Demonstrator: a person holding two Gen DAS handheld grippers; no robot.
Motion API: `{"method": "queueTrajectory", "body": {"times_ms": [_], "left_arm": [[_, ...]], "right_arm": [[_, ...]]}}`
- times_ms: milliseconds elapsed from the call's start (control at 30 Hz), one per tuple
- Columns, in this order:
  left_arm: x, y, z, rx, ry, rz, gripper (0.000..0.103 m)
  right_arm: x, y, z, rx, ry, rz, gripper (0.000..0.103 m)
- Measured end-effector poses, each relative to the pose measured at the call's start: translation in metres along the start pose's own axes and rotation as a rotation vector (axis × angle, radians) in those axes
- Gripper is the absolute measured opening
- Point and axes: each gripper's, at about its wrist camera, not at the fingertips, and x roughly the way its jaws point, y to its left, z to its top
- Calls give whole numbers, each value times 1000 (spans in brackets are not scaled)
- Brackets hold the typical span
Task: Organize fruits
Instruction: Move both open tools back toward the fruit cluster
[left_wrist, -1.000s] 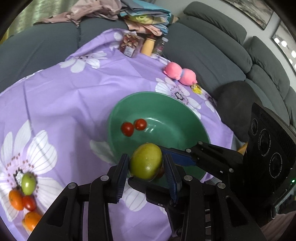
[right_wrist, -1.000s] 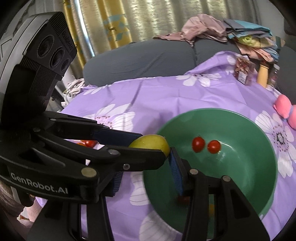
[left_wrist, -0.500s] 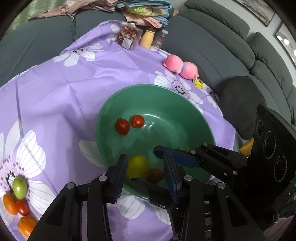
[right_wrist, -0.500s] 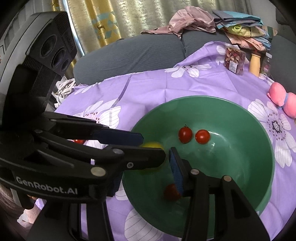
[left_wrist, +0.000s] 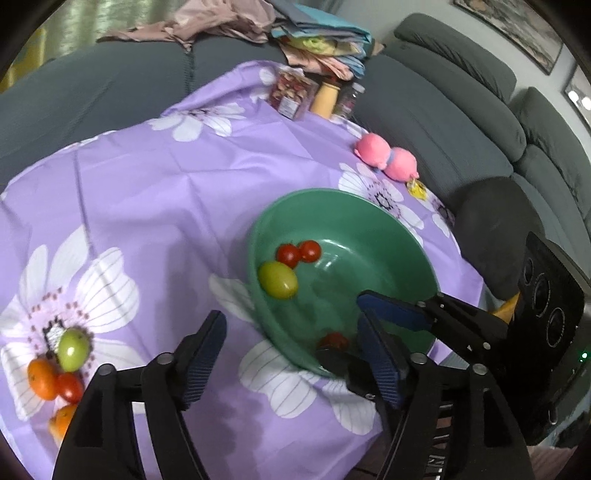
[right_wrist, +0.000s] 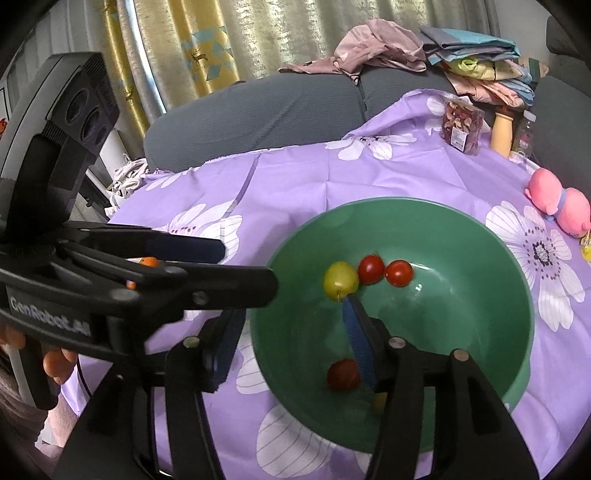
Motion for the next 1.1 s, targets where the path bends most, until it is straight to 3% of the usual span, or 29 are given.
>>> {"method": "queueTrajectory", "body": {"times_ms": [133,200,300,500,600,933,1100], "left_arm": [[-12,4,-7,-15,-14,19,74],[-19,7,-12,-26,-25,23,85],[-28,10,-19,-43,-41,29,88],[-48,23,-33,-86,-72,56,89],[-55,30,-40,-104,-81,78,95],[-68,71,-76,-234,-81,123,96],[-67,92,-101,-304,-42,151,97]], "right_arm": [[-8,9,0,-17,-13,-2,61],[-13,14,0,-28,-19,-2,66],[-19,22,-1,-48,-27,-4,70],[-25,37,-2,-85,-26,-6,71],[-27,43,-2,-98,-24,-8,73],[-22,70,-14,-149,25,7,79],[-11,83,-23,-162,58,30,83]]}}
